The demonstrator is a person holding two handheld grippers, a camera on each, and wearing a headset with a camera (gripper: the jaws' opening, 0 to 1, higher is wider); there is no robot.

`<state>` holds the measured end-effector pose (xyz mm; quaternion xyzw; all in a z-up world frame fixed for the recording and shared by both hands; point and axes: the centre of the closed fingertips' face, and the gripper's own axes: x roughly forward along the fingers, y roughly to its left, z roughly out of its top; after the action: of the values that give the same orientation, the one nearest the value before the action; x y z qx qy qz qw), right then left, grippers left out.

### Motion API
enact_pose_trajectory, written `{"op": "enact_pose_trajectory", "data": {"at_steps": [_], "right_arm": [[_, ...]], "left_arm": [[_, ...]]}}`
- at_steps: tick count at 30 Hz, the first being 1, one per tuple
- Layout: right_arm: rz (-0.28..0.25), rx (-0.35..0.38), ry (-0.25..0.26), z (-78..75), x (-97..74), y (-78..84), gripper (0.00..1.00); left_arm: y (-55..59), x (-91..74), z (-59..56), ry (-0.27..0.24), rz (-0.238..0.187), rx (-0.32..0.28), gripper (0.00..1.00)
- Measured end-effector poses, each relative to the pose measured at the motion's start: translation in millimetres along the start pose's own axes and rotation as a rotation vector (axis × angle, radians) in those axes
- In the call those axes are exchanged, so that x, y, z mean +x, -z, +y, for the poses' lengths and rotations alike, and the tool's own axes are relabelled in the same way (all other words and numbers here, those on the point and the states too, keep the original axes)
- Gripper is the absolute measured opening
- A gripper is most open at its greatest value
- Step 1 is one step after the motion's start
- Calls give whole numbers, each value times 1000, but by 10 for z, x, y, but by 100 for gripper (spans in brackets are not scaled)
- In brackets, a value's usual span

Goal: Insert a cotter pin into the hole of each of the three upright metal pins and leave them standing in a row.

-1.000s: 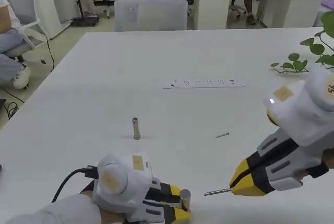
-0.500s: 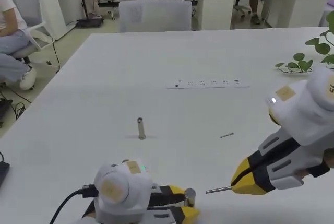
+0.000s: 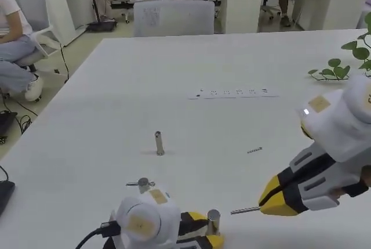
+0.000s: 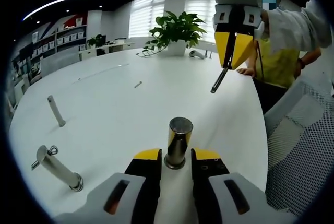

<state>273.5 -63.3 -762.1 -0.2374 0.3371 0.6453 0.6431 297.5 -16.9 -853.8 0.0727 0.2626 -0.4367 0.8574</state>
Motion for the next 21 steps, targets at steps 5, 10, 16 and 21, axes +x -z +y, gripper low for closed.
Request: {"op": "enact_pose_trajectory", "data": {"at_steps": [5,10,16,21], "right_arm": [[-3,0,1,-9,-4,-15,3],[3,-2,1,-12,-9,-8,3],[10,-8,-1,-4,9,-3,3],[10,-14,1,-5,39,0,3]], "left_arm": [[10,5,23,-54,5,28,15],[-5,6,25,-51,4,11,12],[-2,-1,17,22,6,71,11],[3,-6,2,99,9,114,11]]}}
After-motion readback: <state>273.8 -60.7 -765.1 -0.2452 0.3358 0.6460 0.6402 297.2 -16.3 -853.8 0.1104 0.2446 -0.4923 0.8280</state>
